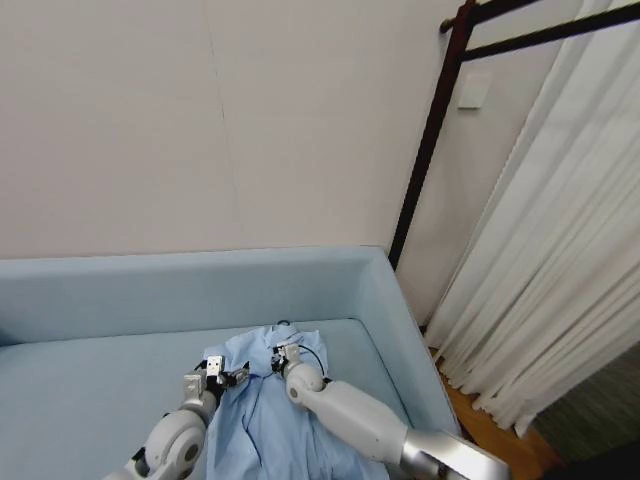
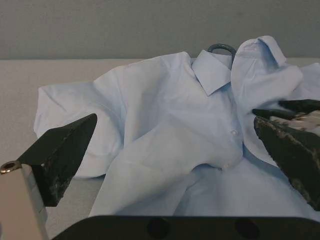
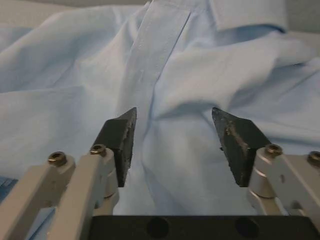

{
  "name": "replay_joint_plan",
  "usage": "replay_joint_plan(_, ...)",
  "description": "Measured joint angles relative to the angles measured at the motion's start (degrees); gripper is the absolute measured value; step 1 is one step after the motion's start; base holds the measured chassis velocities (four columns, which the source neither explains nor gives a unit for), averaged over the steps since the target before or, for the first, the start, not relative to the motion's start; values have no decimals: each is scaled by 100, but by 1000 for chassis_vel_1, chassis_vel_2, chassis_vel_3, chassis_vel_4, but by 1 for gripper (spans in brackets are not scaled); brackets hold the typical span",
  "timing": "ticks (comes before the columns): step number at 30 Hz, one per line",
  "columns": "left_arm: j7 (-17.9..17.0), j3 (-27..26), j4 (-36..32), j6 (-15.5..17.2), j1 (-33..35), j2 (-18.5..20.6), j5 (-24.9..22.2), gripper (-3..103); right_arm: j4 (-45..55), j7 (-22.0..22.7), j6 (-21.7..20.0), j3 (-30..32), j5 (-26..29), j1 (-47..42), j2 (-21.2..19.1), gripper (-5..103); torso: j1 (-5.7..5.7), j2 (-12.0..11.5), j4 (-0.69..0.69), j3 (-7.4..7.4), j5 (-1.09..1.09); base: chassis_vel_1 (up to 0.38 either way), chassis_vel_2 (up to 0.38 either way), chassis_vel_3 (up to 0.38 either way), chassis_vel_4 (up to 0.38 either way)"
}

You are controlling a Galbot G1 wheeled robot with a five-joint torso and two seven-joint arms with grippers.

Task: Pick up the clothes from the sofa and hang them on the clothes hanger.

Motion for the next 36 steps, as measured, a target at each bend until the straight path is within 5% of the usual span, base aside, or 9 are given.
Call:
replay_joint_plan(13, 77, 9, 17, -2, -35, -15, -3, 100, 2159, 36, -529, 413, 30, -939, -1743, 97, 0, 0, 1, 0, 1, 0, 0, 0, 0)
replay_joint_plan(22, 83, -50, -20, -3, -15, 4, -23, 100, 2760, -290, -1036, 1612, 130, -2230, -2599, 100, 0, 0, -1, -1, 1, 0, 0, 0, 0)
replay_joint_plan(32, 49, -75, -69, -2, 47, 0, -30, 100, 2672, -594, -1190, 1937, 167, -2630, -2844, 101, 0, 0, 0, 0, -1, 0, 0, 0, 0)
replay_joint_plan(36, 46, -71, -70, -22, 39, -2, -32, 100, 2464, -607, -1167, 1899, 84, -2632, -2748, 89, 0, 0, 1, 0, 0, 0, 0, 0, 0)
